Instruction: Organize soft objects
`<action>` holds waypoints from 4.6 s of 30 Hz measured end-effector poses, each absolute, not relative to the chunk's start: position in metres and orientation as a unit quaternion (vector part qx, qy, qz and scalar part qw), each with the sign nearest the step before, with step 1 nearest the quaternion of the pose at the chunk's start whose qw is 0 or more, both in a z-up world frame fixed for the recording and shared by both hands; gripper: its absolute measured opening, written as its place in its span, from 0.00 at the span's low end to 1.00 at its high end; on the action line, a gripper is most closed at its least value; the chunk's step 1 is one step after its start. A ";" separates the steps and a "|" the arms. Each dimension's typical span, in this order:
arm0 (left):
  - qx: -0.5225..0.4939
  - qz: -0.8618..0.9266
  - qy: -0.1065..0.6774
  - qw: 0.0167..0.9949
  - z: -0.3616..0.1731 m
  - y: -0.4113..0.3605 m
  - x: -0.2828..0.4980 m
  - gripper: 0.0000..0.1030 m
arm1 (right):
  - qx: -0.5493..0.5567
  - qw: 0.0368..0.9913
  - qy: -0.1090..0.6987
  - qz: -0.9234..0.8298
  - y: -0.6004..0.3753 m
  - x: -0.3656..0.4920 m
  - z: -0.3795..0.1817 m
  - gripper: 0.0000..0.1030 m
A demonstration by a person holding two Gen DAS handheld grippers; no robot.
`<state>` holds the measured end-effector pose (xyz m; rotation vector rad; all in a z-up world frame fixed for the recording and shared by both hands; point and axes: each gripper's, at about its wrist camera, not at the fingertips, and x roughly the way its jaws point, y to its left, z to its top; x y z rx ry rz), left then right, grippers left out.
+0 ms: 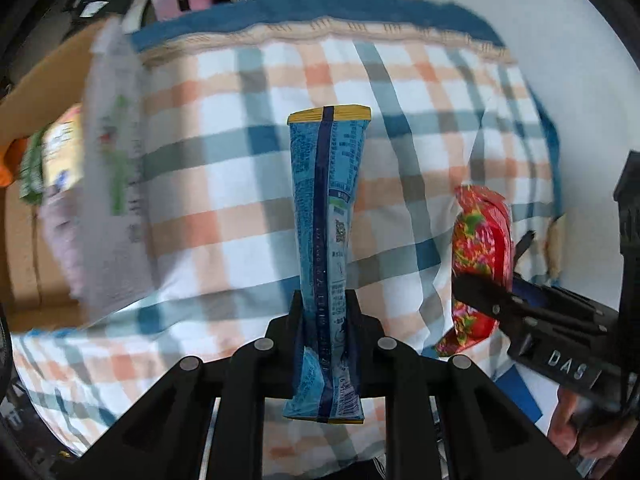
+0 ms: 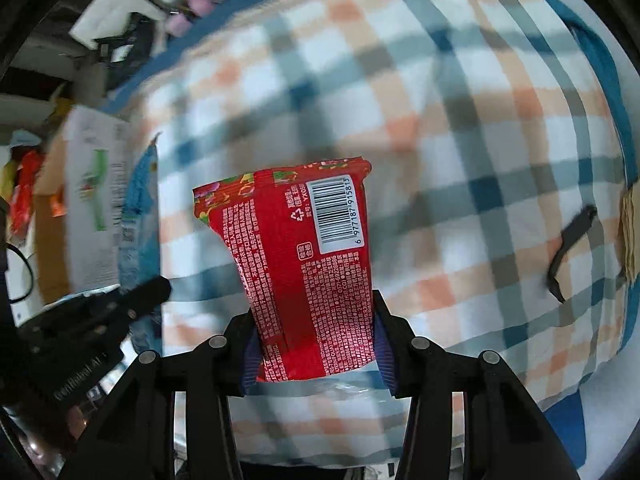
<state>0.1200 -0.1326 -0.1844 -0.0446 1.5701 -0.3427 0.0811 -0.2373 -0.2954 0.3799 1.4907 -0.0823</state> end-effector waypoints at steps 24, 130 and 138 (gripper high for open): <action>-0.068 -0.043 0.619 0.781 -0.084 0.149 0.152 0.14 | 0.080 0.760 0.637 0.105 0.090 0.161 -0.190 0.48; -0.020 0.045 0.447 0.893 0.093 0.189 -0.002 0.94 | -0.005 0.883 0.469 -0.008 0.114 -0.015 -0.007 1.00; -0.014 0.052 0.446 0.894 0.092 0.188 -0.008 0.94 | -0.020 0.885 0.464 -0.032 0.112 -0.018 -0.006 1.00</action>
